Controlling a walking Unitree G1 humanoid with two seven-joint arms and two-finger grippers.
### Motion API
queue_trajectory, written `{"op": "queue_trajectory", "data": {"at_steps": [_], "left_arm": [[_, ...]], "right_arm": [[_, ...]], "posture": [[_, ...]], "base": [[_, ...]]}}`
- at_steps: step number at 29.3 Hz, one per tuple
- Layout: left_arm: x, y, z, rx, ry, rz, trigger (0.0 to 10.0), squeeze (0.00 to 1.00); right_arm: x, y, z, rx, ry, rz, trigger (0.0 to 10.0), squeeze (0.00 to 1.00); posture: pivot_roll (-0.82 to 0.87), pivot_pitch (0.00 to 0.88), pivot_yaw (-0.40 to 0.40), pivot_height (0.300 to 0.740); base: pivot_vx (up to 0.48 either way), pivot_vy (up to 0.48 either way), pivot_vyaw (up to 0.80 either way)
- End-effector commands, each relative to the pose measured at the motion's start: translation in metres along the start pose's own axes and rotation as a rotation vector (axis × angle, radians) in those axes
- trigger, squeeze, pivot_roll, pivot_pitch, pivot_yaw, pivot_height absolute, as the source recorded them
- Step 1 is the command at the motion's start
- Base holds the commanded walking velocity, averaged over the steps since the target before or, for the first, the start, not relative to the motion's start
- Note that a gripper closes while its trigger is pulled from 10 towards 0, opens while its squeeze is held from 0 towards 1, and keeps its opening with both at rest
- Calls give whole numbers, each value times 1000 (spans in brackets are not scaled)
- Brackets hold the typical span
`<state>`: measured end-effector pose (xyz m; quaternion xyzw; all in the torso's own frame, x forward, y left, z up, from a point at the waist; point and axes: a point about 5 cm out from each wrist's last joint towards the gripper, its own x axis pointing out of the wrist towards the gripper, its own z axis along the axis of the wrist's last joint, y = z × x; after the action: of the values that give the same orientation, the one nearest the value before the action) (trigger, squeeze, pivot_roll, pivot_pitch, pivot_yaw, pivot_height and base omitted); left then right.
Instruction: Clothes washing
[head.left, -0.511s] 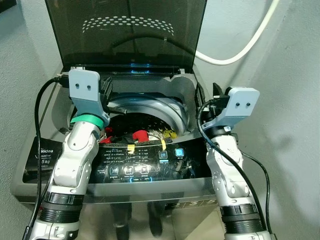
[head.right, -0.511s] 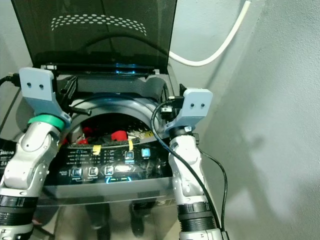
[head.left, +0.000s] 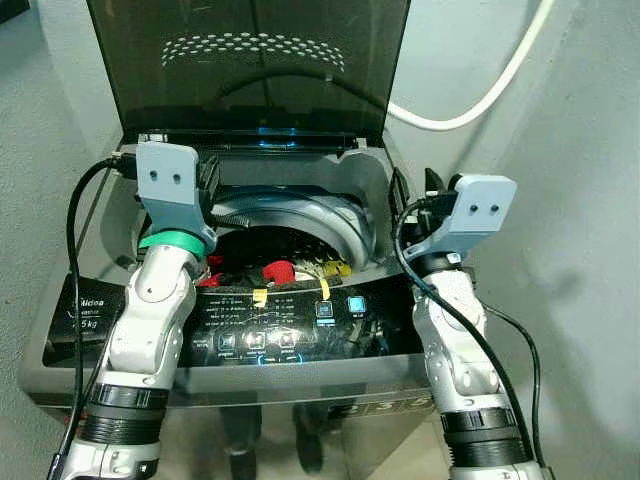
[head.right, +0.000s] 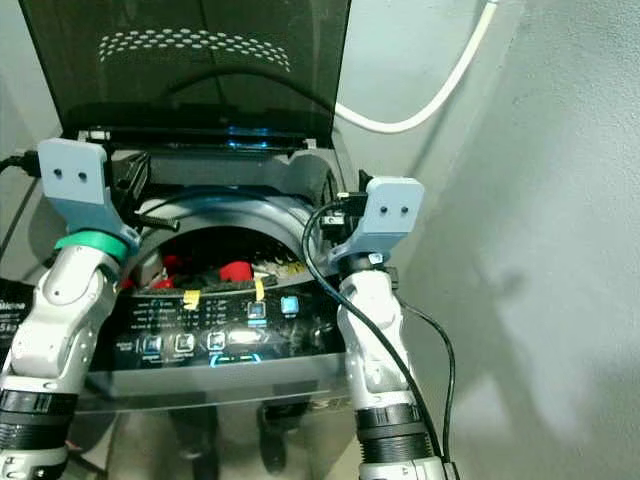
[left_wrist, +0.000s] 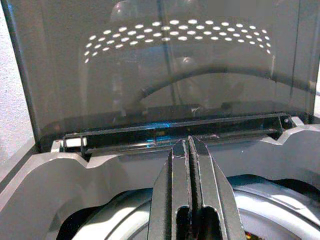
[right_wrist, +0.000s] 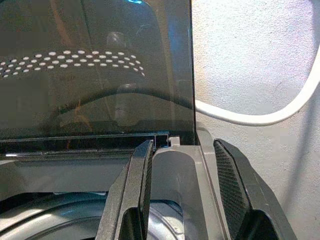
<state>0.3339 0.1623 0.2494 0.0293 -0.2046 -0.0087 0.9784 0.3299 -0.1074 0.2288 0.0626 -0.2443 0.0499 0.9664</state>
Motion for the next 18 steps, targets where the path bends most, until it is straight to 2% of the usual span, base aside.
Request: {"op": "queue_trajectory", "data": {"at_steps": [1, 18], "left_arm": [[0, -1, -1, -5, 1, -2, 10000, 0], [0, -3, -3, -7, 1, 1, 10000, 0]], "right_arm": [[-3, 0, -3, -3, 19, 3, 10000, 0], [-4, 3, -5, -34, 32, 31, 10000, 0]], "posture": [[118, 0, 6, 740], [118, 0, 1, 740]], "base": [[-304, 0, 0], [-321, 0, 0]]}}
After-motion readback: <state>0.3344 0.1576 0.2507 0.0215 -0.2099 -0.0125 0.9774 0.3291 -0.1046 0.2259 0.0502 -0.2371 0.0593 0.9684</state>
